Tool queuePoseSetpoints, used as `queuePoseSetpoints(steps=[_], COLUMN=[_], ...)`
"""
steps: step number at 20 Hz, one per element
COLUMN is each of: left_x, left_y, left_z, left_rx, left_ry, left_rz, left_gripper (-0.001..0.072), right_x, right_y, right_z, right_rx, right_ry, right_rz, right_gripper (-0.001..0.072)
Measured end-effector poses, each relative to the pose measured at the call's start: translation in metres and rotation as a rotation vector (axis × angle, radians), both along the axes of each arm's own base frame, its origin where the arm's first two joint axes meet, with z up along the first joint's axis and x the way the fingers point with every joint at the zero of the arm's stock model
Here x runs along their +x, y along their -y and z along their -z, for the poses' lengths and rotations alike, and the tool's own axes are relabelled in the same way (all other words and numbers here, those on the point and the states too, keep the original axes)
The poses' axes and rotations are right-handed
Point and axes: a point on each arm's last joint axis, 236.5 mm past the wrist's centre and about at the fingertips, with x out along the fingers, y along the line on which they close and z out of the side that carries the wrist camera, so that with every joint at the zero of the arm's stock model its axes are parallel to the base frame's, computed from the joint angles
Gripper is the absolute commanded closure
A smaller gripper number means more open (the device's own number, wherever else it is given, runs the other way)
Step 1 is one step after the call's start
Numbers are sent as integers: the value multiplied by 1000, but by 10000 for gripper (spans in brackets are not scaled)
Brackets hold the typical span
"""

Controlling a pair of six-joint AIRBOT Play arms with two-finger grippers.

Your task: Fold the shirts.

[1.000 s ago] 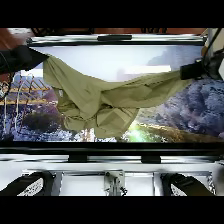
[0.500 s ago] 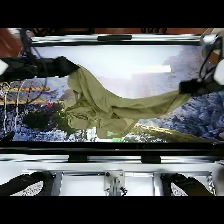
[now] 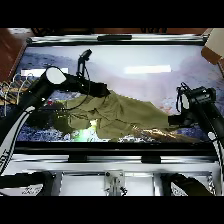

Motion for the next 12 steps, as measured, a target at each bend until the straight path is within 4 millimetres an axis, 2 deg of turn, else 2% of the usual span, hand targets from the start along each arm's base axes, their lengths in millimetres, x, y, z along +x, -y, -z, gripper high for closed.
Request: queuePoseSetpoints(steps=[2, 3, 4, 5, 6, 9, 12], left_x=[-5, -6, -7, -8, -8, -7, 0], left_y=[9, 12, 13, 14, 14, 2, -35], left_z=[12, 16, 18, 20, 20, 14, -4], left_rx=[11, 14, 17, 17, 15, 20, 40], left_ry=[-20, -28, -31, -37, -43, -69, -85], left_rz=[20, 26, 30, 32, 34, 43, 37], left_gripper=[653, 637, 472, 157, -13, -13, -13], right_x=[-6, -9, -11, -12, -11, 2, 33], right_y=[0, 0, 0, 0, 0, -3, -14], right_z=[5, 6, 7, 7, 6, -10, -42], right_rx=[2, 0, -1, -2, -2, 11, 59], right_ry=[-21, -32, -38, -42, -40, 4, 131], right_rz=[10, 14, 19, 21, 19, 1, -34], right_gripper=[619, 569, 258, 164, 164, 164, 164])
